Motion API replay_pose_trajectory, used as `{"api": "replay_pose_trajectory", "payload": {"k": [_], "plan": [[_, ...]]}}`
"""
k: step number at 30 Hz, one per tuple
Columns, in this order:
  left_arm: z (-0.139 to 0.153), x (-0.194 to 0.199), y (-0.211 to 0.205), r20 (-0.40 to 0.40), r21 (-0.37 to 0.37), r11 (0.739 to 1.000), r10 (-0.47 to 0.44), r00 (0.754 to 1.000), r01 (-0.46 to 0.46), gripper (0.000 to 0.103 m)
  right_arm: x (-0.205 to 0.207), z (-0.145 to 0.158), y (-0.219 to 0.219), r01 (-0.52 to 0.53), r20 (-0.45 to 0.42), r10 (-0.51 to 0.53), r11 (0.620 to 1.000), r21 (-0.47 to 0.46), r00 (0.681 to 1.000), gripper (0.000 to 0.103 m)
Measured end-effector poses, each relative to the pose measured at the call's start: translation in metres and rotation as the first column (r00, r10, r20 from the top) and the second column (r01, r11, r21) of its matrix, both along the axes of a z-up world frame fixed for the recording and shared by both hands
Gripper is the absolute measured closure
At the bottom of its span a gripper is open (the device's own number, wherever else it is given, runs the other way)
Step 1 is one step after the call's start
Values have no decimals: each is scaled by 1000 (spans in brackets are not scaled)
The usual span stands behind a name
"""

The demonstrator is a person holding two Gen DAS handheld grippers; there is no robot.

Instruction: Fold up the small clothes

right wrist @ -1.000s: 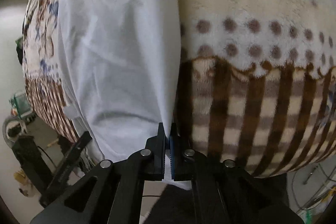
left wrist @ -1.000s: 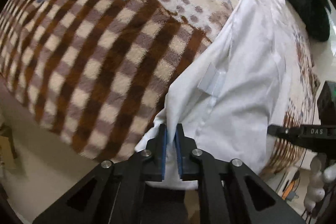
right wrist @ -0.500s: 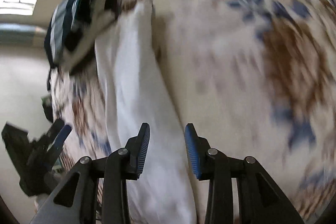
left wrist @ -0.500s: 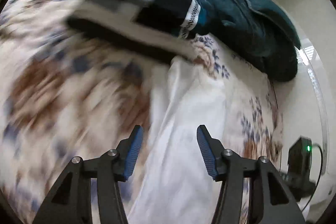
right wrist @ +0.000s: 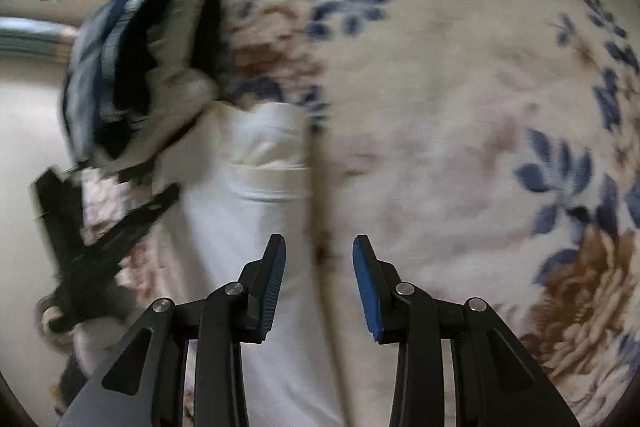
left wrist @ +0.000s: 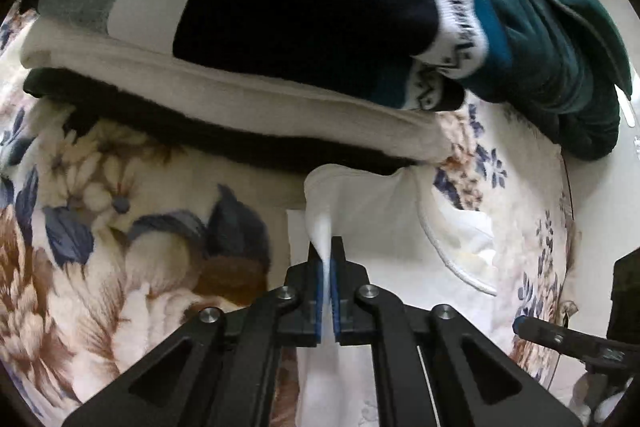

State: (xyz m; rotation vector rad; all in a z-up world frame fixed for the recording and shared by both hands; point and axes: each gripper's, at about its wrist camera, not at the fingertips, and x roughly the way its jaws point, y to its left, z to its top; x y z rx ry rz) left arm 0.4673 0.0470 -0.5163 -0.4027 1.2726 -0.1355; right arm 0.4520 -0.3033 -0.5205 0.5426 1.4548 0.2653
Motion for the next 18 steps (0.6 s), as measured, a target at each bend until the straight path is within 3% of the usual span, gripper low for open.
{"api": "replay_pose_trajectory", "payload": {"k": [3, 4, 7, 9, 11, 14, 18], "plan": [[1, 7, 0, -22, 16, 1000, 0, 1000, 0, 89, 14, -7, 23, -56, 8, 56, 998, 16, 998, 66], [2, 7, -2, -17, 37, 999, 3, 1000, -2, 79, 18, -14, 27, -57, 2, 57, 998, 12, 998, 66], [10, 2, -10, 37, 13, 999, -36, 999, 35, 69, 33, -43, 34, -102, -33, 100, 991, -81, 994, 66], [-2, 2, -24, 10, 106, 988, -110, 994, 108, 67, 42, -55, 31, -120, -47, 113, 978, -170, 992, 66], [-24, 1, -28, -58, 137, 980, -137, 989, 144, 67, 45, -60, 20, -100, -75, 91, 987, -124, 993, 66], [-27, -6, -17, -59, 95, 989, -110, 992, 115, 67, 38, -44, 13, -79, -46, 74, 989, -125, 996, 66], [2, -34, 8, -20, -6, 999, -46, 999, 46, 67, 7, -22, 7, -69, -17, 68, 996, -60, 998, 63]]}}
